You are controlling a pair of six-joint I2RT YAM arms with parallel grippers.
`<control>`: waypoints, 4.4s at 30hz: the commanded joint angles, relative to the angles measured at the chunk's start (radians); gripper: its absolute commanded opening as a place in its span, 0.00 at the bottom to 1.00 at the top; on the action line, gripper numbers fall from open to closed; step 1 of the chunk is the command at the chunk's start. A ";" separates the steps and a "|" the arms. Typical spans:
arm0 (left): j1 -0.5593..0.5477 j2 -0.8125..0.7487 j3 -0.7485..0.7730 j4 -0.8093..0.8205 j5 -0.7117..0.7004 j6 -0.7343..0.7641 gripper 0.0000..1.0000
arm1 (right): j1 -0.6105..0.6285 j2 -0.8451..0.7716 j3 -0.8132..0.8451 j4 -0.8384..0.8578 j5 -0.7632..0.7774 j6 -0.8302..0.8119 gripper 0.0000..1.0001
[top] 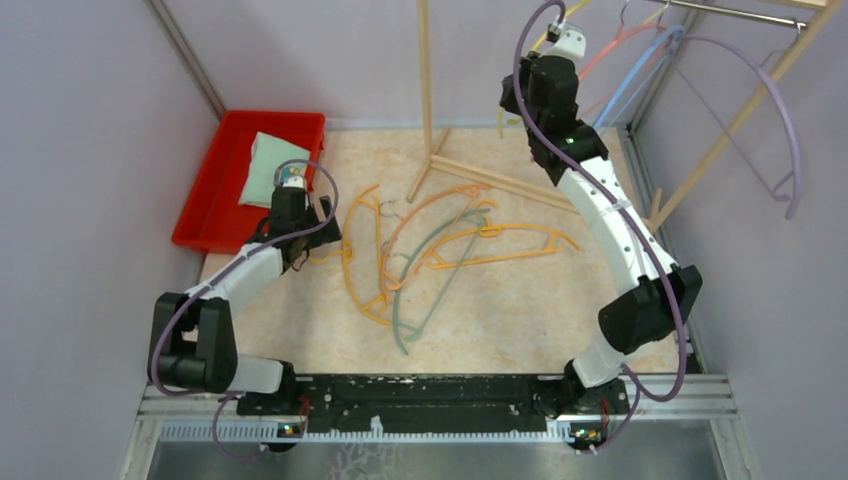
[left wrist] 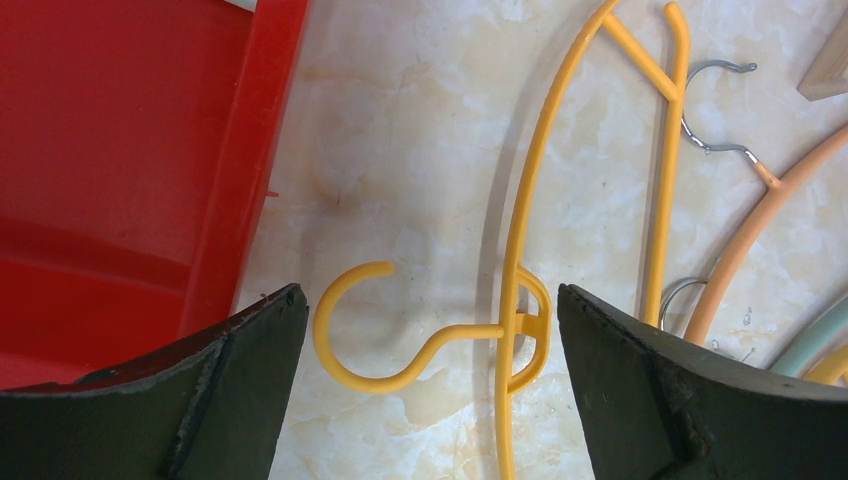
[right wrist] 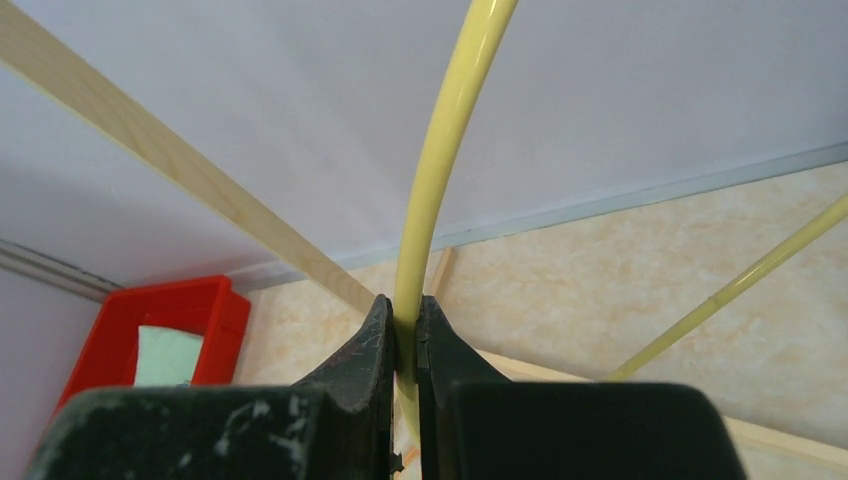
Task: Organize the hangers
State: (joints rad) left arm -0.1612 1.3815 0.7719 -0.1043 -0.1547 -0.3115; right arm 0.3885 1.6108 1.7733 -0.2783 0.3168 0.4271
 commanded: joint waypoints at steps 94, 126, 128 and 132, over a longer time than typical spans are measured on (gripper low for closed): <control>0.003 -0.122 -0.025 -0.020 0.483 0.086 0.97 | 0.346 0.808 0.382 -0.477 -0.187 0.187 0.44; 0.003 -0.135 -0.044 0.070 0.710 0.007 0.94 | 0.271 0.563 0.068 -0.277 -0.336 0.257 0.00; 0.003 -0.138 -0.069 0.120 0.751 -0.031 0.94 | 0.267 0.501 0.018 -0.256 -0.351 0.269 0.00; 0.002 -0.126 -0.171 0.305 0.841 -0.130 0.93 | 0.264 0.415 -0.052 -0.205 -0.392 0.308 0.00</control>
State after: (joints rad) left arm -0.1612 1.2606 0.6800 0.0158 0.5644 -0.3424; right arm 0.6613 2.1788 1.7451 -0.5831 -0.0303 0.7067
